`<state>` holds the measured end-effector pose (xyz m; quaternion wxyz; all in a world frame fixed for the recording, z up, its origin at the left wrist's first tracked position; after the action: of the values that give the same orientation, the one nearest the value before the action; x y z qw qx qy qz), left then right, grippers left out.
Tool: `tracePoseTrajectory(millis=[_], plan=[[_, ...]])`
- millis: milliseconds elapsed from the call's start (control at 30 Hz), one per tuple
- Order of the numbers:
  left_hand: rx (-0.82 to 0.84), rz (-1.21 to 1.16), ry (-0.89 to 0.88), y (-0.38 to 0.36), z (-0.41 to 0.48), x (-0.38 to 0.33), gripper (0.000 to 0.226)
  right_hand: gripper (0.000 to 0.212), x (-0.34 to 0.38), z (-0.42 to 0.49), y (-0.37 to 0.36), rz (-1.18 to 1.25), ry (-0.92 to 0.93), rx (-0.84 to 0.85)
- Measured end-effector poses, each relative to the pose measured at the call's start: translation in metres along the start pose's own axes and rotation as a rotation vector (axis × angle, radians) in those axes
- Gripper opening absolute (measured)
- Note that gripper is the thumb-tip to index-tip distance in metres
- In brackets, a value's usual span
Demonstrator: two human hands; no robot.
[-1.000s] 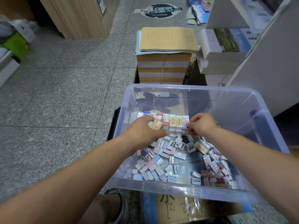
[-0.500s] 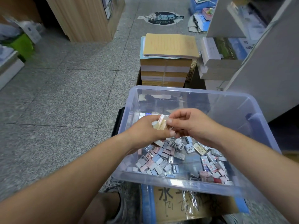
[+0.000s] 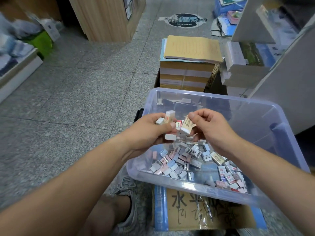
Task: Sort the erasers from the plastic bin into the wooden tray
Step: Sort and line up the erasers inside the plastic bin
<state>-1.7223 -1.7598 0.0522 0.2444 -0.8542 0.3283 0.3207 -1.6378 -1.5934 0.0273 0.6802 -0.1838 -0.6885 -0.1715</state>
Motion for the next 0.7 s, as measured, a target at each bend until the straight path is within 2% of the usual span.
tracePoseTrajectory(millis=[100,167,267,433,600,700], plan=[[-0.061,-0.184,-0.031,0.021,-0.009,-0.011,0.017,0.016,-0.017,0.009,-0.002,-0.037,-0.108,-0.015],[-0.083,-0.223,-0.056,0.034,-0.013,-0.018,0.018,0.019,-0.028,0.018,-0.009,-0.088,-0.166,0.016],[-0.122,-0.187,-0.090,0.047,-0.017,-0.023,0.019,0.025,-0.040,0.033,-0.030,-0.150,-0.195,0.061],[-0.418,0.029,-0.166,0.085,-0.008,-0.027,0.017,0.022,-0.064,0.069,-0.062,-0.325,-0.186,-0.009],[-0.374,-0.027,-0.119,0.089,0.000,-0.023,0.016,0.019,-0.082,0.091,-0.076,-0.564,-0.136,-0.143],[-0.335,-0.080,-0.116,0.090,0.001,-0.024,0.017,0.018,-0.083,0.094,-0.082,-0.697,-0.065,-0.127]])
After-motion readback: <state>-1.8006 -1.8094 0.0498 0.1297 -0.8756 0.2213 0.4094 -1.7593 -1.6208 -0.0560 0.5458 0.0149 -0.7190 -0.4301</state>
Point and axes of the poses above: each hand's wrist, its own z-axis towards the middle knuckle, its own y-axis out of the back of the hand, x = y × z, the point moved 5 cm from there along z, towards the middle knuckle, and after that the axes turned 15 degrees about y, right-handed, at the moved point
